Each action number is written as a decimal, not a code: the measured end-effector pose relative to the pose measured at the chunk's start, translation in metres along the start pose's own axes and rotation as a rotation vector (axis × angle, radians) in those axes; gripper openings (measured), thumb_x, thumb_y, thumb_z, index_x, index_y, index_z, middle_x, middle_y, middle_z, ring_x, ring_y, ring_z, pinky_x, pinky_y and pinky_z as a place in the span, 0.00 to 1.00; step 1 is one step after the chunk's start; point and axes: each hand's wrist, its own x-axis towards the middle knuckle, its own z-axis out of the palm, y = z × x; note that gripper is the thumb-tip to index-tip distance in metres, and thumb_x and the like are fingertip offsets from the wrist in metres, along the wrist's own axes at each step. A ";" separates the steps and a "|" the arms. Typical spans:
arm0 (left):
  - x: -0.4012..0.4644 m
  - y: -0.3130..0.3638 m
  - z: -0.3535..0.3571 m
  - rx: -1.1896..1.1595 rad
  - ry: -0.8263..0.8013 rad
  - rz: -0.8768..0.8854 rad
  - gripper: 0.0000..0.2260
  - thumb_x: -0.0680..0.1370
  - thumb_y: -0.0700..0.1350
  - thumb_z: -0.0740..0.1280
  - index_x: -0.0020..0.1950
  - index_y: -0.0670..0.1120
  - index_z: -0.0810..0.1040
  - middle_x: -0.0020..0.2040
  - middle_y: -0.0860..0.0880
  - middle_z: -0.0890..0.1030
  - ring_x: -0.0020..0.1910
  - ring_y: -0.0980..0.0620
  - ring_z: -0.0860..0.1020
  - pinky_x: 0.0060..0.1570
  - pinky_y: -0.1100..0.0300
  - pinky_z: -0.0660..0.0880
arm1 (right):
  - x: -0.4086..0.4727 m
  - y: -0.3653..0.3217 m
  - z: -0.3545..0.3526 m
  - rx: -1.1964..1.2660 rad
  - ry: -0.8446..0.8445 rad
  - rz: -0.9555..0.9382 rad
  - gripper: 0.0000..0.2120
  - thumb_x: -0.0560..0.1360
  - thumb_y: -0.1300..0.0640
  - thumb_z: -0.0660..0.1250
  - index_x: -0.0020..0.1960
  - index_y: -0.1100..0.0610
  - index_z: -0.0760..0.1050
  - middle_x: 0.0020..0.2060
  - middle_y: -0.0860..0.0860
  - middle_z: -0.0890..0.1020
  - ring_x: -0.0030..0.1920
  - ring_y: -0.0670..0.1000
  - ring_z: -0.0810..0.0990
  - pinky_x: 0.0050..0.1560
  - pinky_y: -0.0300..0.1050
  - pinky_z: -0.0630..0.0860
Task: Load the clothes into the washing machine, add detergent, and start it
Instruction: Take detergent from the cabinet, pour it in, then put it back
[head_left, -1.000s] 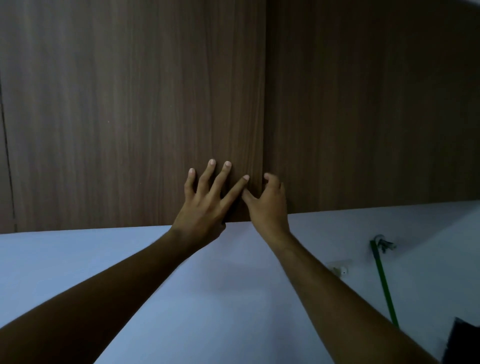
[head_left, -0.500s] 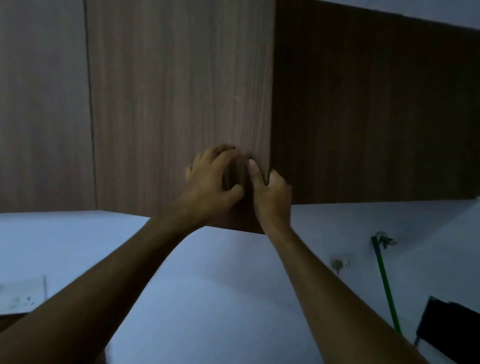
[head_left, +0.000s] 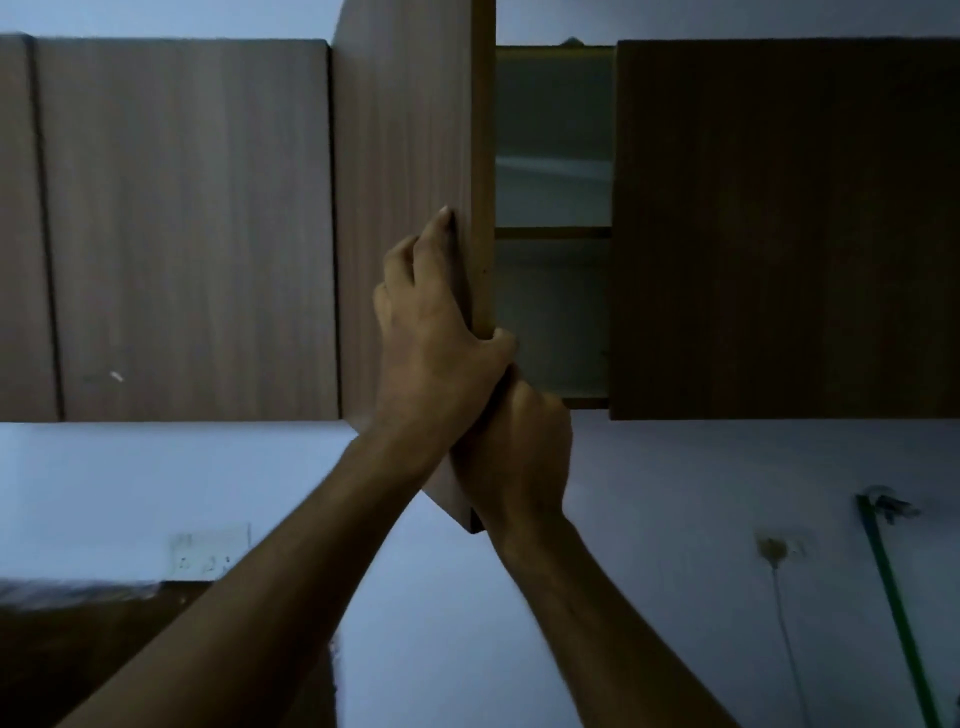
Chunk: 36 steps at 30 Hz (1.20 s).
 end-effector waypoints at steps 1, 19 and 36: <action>0.000 -0.003 -0.011 -0.013 0.002 -0.009 0.44 0.68 0.42 0.76 0.78 0.54 0.55 0.72 0.51 0.60 0.68 0.50 0.63 0.54 0.63 0.73 | 0.000 -0.010 0.003 0.057 0.050 -0.031 0.12 0.69 0.49 0.69 0.38 0.58 0.81 0.28 0.52 0.82 0.26 0.48 0.80 0.35 0.29 0.65; -0.007 -0.054 -0.157 0.139 -0.006 -0.094 0.32 0.78 0.42 0.68 0.78 0.48 0.56 0.71 0.50 0.71 0.67 0.53 0.72 0.66 0.56 0.72 | -0.012 -0.155 0.051 0.940 -0.213 0.110 0.23 0.63 0.41 0.63 0.49 0.58 0.76 0.37 0.51 0.83 0.37 0.49 0.82 0.37 0.52 0.80; -0.019 -0.090 -0.197 0.296 0.100 -0.195 0.20 0.81 0.48 0.64 0.70 0.45 0.63 0.56 0.51 0.79 0.42 0.59 0.77 0.40 0.73 0.75 | -0.018 -0.194 0.089 0.872 -0.229 -0.090 0.15 0.69 0.50 0.68 0.50 0.59 0.75 0.37 0.51 0.82 0.35 0.52 0.81 0.35 0.50 0.78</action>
